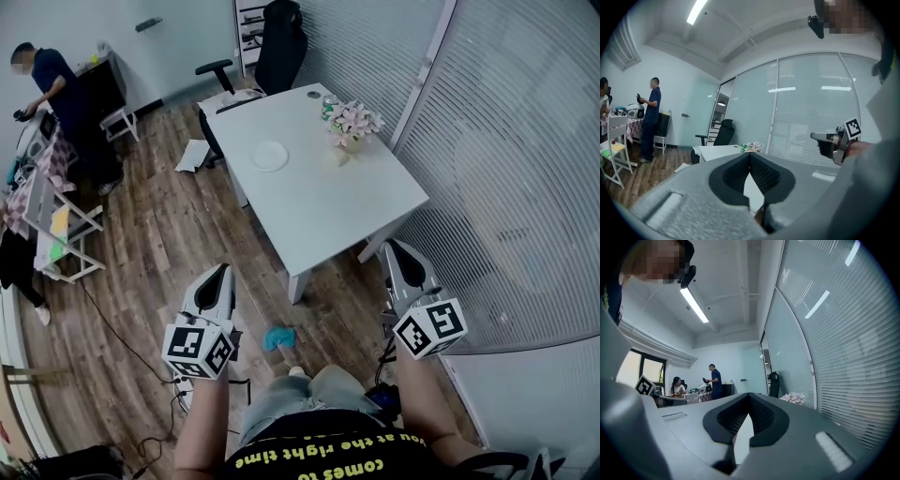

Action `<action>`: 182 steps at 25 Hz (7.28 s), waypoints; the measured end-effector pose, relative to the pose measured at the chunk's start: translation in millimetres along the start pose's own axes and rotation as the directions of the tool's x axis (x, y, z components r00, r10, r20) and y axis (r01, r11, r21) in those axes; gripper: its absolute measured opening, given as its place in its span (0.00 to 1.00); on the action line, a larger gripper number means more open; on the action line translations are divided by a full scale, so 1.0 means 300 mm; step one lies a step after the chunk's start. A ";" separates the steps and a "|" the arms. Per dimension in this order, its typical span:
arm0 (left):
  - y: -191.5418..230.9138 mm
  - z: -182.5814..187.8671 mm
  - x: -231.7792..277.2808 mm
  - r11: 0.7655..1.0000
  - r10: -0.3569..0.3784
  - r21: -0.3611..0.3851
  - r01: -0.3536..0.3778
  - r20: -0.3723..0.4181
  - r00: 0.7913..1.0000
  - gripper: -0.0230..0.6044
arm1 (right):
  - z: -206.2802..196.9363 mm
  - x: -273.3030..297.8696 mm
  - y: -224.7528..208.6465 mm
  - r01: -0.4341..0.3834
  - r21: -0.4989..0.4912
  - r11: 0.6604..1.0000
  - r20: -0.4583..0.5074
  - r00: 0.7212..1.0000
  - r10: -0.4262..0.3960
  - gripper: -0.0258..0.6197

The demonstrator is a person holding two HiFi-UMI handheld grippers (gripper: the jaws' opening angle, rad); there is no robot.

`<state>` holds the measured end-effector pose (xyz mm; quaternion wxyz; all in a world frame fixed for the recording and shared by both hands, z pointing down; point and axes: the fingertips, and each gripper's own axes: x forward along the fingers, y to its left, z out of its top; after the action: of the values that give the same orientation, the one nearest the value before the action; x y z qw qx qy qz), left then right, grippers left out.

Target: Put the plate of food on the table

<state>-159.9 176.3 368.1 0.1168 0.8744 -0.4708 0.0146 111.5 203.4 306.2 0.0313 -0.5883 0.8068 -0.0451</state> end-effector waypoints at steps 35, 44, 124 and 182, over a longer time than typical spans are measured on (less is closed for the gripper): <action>0.163 0.162 0.521 0.990 0.141 -0.020 -0.140 0.029 0.990 0.04 | 0.097 0.583 -0.356 -0.118 0.017 0.993 -0.010 0.993 0.118 0.04; 0.225 0.192 0.733 0.980 0.200 -0.022 -0.200 0.027 0.979 0.04 | 0.086 0.792 -0.513 -0.163 0.037 0.986 -0.024 0.986 0.164 0.04; 0.527 0.018 1.270 0.970 0.228 -0.062 -0.234 -0.098 0.969 0.04 | -0.570 1.367 -0.830 -0.146 0.125 0.981 -0.408 0.894 0.185 0.23; 0.571 -0.094 1.272 0.957 0.270 -0.072 -0.281 -0.139 0.953 0.04 | -0.970 1.464 -0.917 -0.159 -0.091 0.983 -0.603 0.795 0.072 0.54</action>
<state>-86.9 -221.2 479.7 0.1831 0.7911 -0.5800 0.0654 207.5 -287.8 626.7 -0.2617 -0.4945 0.8112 -0.1703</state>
